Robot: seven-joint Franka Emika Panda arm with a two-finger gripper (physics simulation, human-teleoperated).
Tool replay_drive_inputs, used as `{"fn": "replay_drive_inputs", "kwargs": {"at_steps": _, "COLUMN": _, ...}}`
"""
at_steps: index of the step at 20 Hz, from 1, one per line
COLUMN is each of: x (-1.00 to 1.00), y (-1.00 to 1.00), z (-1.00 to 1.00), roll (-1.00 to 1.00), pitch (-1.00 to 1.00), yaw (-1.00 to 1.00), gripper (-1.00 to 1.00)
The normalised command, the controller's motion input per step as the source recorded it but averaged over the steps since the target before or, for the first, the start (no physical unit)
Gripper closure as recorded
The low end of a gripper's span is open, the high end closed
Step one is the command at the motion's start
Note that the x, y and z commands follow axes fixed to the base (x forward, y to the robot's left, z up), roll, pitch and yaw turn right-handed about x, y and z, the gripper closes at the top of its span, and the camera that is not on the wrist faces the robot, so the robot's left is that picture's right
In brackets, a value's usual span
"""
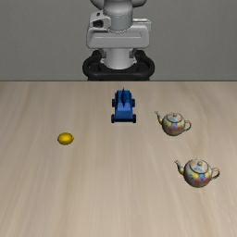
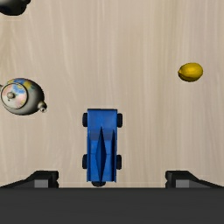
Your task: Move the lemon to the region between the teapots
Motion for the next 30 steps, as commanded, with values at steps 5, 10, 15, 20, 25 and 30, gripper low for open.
{"fn": "replay_drive_inputs", "kwargs": {"at_steps": 5, "x": 0.0, "y": -1.0, "z": 0.0, "roll": 0.0, "pitch": 0.0, "yaw": 0.0, "gripper": -1.0}}
{"fn": "replay_drive_inputs", "kwargs": {"at_steps": 10, "x": 0.0, "y": -1.0, "z": 0.0, "roll": 0.0, "pitch": 0.0, "yaw": 0.0, "gripper": -1.0}}
{"fn": "replay_drive_inputs", "kwargs": {"at_steps": 15, "x": 0.0, "y": -1.0, "z": 0.0, "roll": 0.0, "pitch": 0.0, "yaw": 0.0, "gripper": -1.0}}
{"fn": "replay_drive_inputs", "kwargs": {"at_steps": 20, "x": 1.0, "y": 0.0, "z": 0.0, "roll": 0.0, "pitch": 0.0, "yaw": 0.0, "gripper": -1.0}}
{"fn": "replay_drive_inputs", "kwargs": {"at_steps": 25, "x": 1.0, "y": 0.0, "z": 0.0, "roll": 0.0, "pitch": 0.0, "yaw": 0.0, "gripper": -1.0}}
{"fn": "replay_drive_inputs", "kwargs": {"at_steps": 30, "x": 0.2, "y": 0.2, "z": -0.6, "roll": 0.0, "pitch": 0.0, "yaw": 0.0, "gripper": -1.0}}
